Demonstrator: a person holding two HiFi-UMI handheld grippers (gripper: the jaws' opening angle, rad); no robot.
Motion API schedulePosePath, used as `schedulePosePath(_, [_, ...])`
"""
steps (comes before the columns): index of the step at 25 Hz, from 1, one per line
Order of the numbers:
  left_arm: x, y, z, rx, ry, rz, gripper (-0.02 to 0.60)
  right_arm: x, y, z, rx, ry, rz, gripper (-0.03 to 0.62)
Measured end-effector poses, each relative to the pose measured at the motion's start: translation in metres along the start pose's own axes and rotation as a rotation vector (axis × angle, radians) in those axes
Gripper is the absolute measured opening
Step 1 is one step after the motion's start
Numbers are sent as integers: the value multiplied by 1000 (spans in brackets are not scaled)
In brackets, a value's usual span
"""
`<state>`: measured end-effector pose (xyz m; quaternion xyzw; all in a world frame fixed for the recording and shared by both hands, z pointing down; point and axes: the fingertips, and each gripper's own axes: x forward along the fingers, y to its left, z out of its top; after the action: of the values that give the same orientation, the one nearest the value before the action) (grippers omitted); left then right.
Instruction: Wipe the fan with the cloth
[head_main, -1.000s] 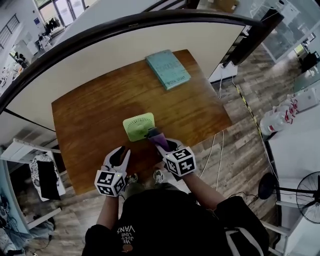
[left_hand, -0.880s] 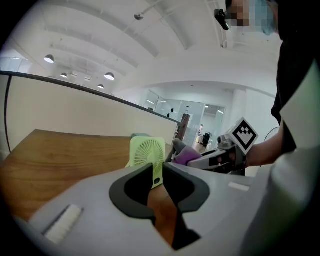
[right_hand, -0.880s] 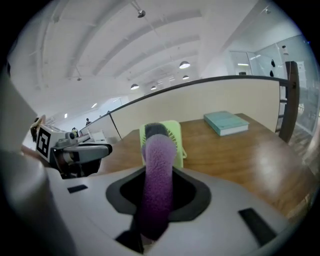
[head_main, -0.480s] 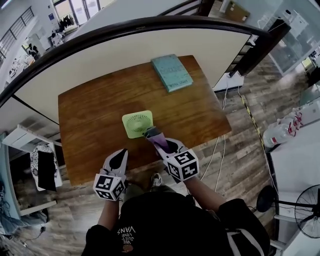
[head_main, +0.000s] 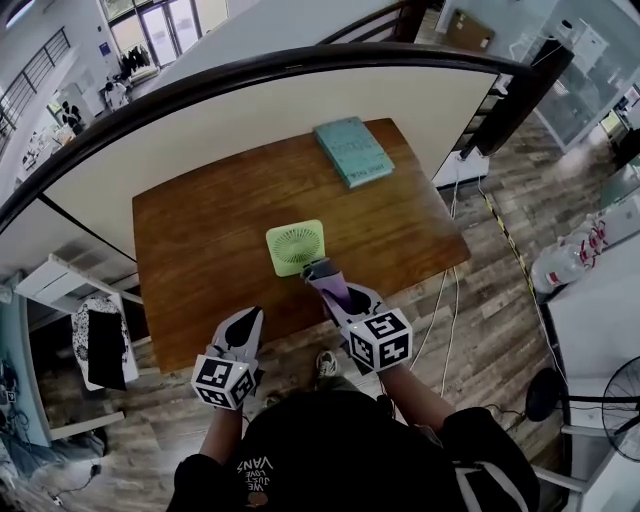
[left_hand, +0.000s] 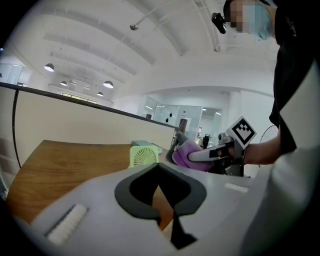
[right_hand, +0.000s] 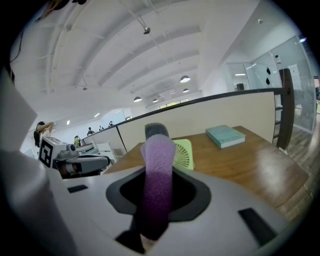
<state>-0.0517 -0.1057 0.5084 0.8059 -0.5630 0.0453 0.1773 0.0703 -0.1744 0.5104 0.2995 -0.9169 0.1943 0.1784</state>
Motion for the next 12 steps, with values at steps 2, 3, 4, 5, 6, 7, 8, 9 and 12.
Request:
schedulePosePath(2, [-11,1,0,7,10,-26,11,-4,12,-2,14,-12,-18,100])
schedulePosePath(3, [-17,2,0,10,10,-40,11,-6,18,-3,19,-16,-29,100])
schedulePosePath(4, [-22,3,0,13,8,-54,11,-7,24,-5,23,-20,-41,100])
schedulePosePath(5, [-27,4,0,17,6,-68,11,-9,29,-8,27,-23,-54,100])
schedulePosePath(6, [-32,4,0,20,4,-80,11,-10,34,-10,32,-25,-67,100])
schedulePosePath(7, [-37,5,-1,23,5,-90,11,-12,38,-13,38,-28,-79,100])
schedulePosePath(8, [-41,6,-2,24,9,-98,11,-14,43,-15,45,-31,-91,100])
schedulePosePath(9, [-46,7,-4,25,14,-105,11,-17,48,-18,52,-33,-103,100])
schedulePosePath(12, [-63,7,-7,26,18,-129,11,-25,64,-26,66,-39,-134,100])
